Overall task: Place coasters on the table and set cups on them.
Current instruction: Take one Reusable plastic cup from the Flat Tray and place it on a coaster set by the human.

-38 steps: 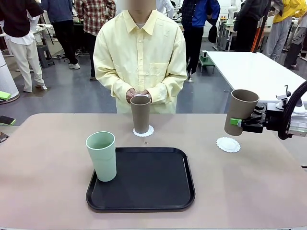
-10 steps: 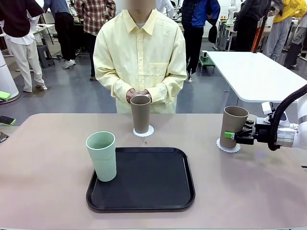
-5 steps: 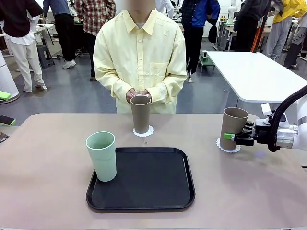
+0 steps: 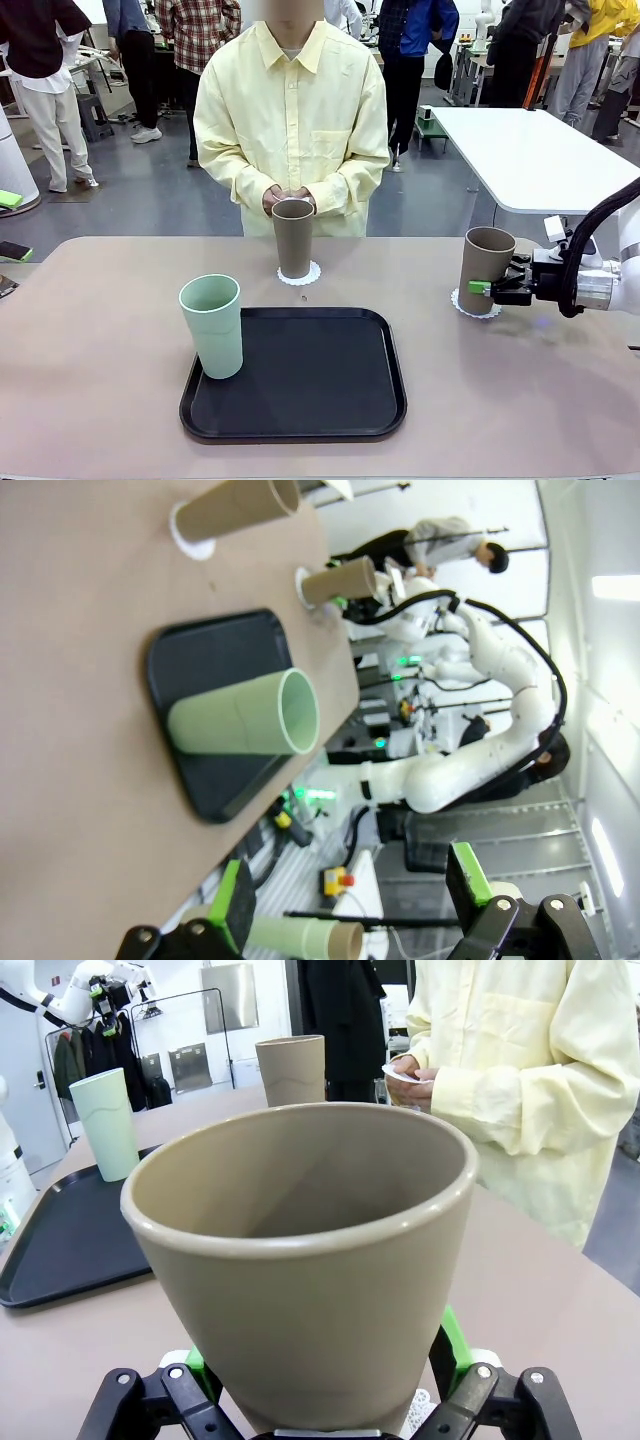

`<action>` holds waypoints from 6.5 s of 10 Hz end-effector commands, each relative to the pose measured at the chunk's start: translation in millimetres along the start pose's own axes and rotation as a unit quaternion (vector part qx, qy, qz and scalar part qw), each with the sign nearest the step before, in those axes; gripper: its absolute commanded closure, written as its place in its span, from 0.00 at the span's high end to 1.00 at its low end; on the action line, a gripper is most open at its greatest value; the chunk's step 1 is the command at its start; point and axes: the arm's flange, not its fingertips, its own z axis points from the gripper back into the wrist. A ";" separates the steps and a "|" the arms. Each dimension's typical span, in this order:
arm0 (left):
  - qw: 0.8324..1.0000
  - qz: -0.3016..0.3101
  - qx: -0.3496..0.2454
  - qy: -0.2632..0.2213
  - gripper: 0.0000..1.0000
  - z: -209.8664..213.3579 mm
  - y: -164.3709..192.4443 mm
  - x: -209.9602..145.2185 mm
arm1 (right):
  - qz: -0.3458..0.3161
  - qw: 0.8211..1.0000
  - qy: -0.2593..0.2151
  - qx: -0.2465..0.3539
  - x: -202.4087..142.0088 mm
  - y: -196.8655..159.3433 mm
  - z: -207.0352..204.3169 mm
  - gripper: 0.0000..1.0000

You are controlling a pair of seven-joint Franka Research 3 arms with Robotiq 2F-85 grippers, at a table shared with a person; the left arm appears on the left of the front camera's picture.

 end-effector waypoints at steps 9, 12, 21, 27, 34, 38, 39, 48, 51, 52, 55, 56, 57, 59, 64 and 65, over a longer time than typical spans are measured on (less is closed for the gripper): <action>1.000 -0.007 -0.005 -0.002 1.00 1.4 -0.9 -0.2 | -0.037 0.984 0.174 0.024 19.5 16.8 38.6 1.00; 1.000 -0.007 -0.005 -0.002 1.00 1.4 -0.9 -0.2 | -0.050 0.968 0.247 0.023 31.5 27.2 47.1 1.00; 1.000 -0.007 -0.005 -0.002 1.00 1.4 -0.9 -0.2 | 0.077 0.873 0.478 0.058 193.6 137.0 42.6 1.00; 1.000 -0.007 -0.005 -0.002 1.00 1.4 -0.9 -0.2 | 0.084 0.839 0.537 0.012 240.0 154.7 35.6 1.00; 1.000 -0.007 -0.005 -0.002 1.00 1.4 -0.9 -0.2 | 0.084 0.839 0.537 0.012 240.0 154.7 35.6 1.00; 1.000 -0.007 -0.005 -0.002 1.00 1.4 -0.9 -0.2 | 0.084 0.839 0.537 0.012 240.0 154.7 35.6 1.00; 1.000 -0.007 -0.005 -0.002 1.00 1.4 -0.9 -0.2 | 0.084 0.839 0.537 0.012 240.0 154.7 35.6 1.00; 1.000 -0.007 -0.005 -0.002 1.00 1.4 -0.9 -0.2 | -0.341 0.752 0.540 -0.160 248.9 151.3 98.7 1.00; 1.000 -0.007 -0.005 -0.002 1.00 1.4 -0.9 -0.2 | -0.312 0.754 0.552 -0.171 237.4 151.9 110.8 1.00; 1.000 -0.007 -0.005 -0.002 1.00 1.4 -0.9 -0.2 | -0.312 0.754 0.552 -0.171 237.4 151.9 110.8 1.00; 1.000 -0.007 -0.005 -0.002 1.00 1.4 -0.9 -0.2 | -0.389 0.773 0.472 -0.170 231.2 146.8 136.1 1.00; 1.000 -0.007 -0.005 -0.002 1.00 1.4 -0.9 -0.2 | -0.447 0.787 0.396 -0.157 227.9 140.6 162.6 1.00; 1.000 -0.007 -0.005 -0.002 1.00 1.4 -0.9 -0.2 | -0.483 0.799 0.330 -0.135 223.8 133.0 184.9 1.00; 1.000 -0.007 -0.005 -0.002 1.00 1.4 -0.9 -0.2 | -0.514 0.833 0.198 -0.037 206.9 121.5 225.3 1.00; 1.000 -0.007 -0.005 -0.002 1.00 1.4 -0.9 -0.2 | -0.483 0.861 0.097 0.123 144.8 115.1 290.0 1.00; 1.000 -0.007 -0.005 -0.002 1.00 1.4 -0.9 -0.2 | -0.477 0.860 0.109 0.144 136.8 112.6 297.3 1.00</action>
